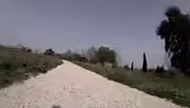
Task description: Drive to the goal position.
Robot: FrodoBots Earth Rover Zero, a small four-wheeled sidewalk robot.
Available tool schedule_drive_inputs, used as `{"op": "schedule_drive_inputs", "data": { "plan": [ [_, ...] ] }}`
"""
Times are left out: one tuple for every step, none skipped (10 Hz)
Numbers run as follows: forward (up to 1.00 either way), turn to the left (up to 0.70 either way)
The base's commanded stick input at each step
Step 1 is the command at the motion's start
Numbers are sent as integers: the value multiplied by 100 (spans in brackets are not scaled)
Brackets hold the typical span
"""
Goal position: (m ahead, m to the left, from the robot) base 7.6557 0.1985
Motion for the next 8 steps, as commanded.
{"op": "schedule_drive_inputs", "data": {
  "plan": [
    [63, 0],
    [63, 0],
    [63, 11],
    [62, 23],
    [62, 28],
    [62, 18],
    [62, 9],
    [62, 0]
  ]
}}
